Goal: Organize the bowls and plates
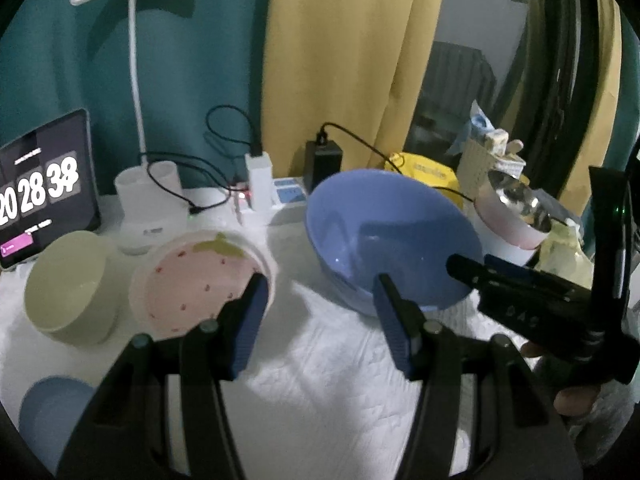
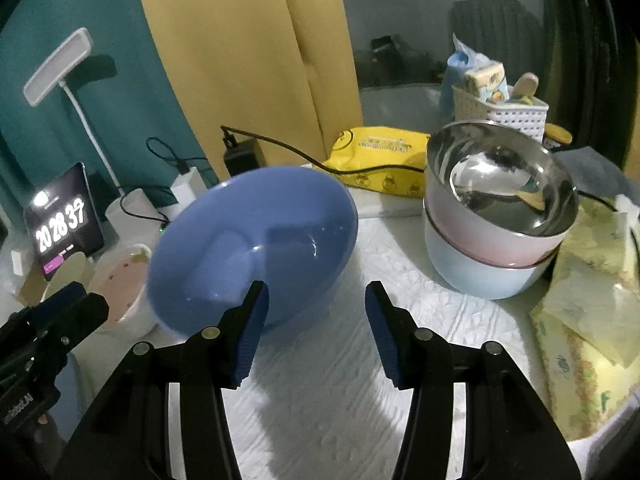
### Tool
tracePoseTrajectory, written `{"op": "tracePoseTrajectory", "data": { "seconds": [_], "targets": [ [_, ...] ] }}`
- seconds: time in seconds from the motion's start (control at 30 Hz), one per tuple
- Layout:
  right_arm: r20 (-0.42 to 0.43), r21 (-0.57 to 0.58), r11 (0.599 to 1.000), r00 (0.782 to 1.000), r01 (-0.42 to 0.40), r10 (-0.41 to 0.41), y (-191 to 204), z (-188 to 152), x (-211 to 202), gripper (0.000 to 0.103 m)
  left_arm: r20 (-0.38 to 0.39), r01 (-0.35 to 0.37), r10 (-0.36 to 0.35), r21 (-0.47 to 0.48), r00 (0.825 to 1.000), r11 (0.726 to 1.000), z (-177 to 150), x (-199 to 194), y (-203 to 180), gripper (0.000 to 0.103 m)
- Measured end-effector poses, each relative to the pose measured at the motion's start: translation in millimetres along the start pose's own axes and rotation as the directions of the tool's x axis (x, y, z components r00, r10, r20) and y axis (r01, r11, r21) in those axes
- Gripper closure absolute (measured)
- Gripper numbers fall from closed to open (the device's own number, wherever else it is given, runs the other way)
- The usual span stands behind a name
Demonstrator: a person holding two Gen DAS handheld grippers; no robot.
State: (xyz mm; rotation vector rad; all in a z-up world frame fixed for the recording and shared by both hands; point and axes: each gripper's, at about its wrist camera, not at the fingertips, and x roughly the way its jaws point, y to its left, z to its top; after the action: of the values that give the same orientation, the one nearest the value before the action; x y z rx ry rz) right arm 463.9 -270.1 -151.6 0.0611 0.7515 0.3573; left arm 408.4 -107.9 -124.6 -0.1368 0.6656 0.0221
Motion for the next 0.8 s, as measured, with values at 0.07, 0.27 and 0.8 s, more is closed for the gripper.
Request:
{"op": "tracePoseTrajectory", "data": {
  "seconds": [0.07,0.27,0.8],
  "targets": [
    [-0.009,0.003,1.0,1.0,0.002,-0.002,-2,-2,6,0.05,-0.006,0.008,-0.008,0.002,1.0,1.0,0,5,-1,0.047],
    [-0.044,0.023,1.0,0.999,0.017,-0.016,-10,-11,23,0.05,-0.033,0.016,-0.016,0.006,0.999,1.0,-2,22,-7,0.047],
    [-0.046,0.006,1.0,0.999,0.006,-0.006,-3,-23,29,0.085,-0.054,0.017,-0.015,0.04,0.998,0.999,-11,39,-11,0.066]
  ]
}}
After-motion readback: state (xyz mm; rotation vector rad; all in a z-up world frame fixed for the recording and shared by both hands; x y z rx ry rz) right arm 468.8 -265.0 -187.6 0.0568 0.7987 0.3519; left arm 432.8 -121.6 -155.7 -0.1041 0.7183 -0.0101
